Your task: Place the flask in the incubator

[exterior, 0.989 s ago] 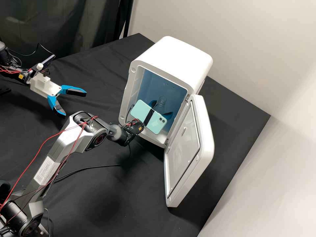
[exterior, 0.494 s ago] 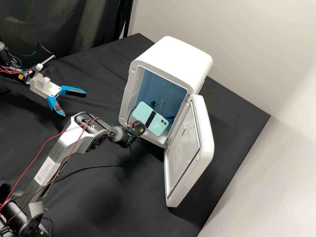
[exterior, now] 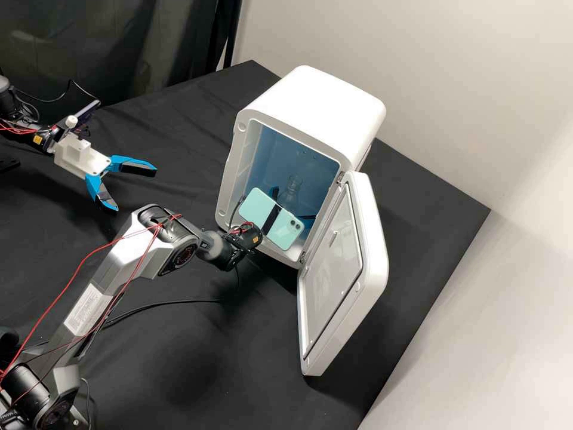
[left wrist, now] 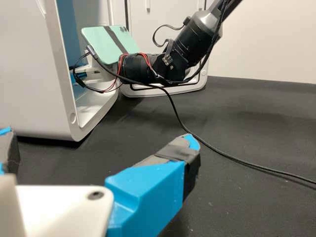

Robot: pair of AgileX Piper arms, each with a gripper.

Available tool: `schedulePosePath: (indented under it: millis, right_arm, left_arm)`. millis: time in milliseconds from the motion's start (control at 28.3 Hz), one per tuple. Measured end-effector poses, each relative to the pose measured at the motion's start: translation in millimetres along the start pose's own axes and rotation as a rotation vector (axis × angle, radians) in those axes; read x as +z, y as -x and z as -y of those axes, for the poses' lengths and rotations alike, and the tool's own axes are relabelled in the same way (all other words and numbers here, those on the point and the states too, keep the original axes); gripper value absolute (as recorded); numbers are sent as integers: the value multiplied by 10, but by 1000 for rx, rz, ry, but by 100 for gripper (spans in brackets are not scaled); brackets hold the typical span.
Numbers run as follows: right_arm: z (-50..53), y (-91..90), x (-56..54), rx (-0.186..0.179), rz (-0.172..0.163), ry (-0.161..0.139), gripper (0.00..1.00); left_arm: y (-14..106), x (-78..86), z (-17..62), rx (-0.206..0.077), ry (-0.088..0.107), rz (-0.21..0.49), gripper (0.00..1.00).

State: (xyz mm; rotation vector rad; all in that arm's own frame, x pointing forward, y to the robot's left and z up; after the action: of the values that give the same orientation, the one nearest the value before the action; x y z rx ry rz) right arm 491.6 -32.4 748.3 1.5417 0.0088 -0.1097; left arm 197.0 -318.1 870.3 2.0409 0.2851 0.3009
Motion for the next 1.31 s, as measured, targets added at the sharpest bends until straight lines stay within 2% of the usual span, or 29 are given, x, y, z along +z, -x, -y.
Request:
schedulePosePath:
  millis: [424,671,883,1024,1307]
  right_arm:
    - [-11,13,-12,1,-3,1,100]
    - [-10,141,-12,-14,10,3,100]
    - [-91,258,-93,18,-27,7,100]
    - [-81,311,-83,30,-37,7,100]
    - [-37,394,-40,12,-21,7,100]
  left_arm:
    - [0,0,0,0,0,0,100]
    - [0,0,0,0,0,0,100]
    - [0,0,0,0,0,0,100]
    - [0,0,0,0,0,0,100]
    - [0,0,0,0,0,0,100]
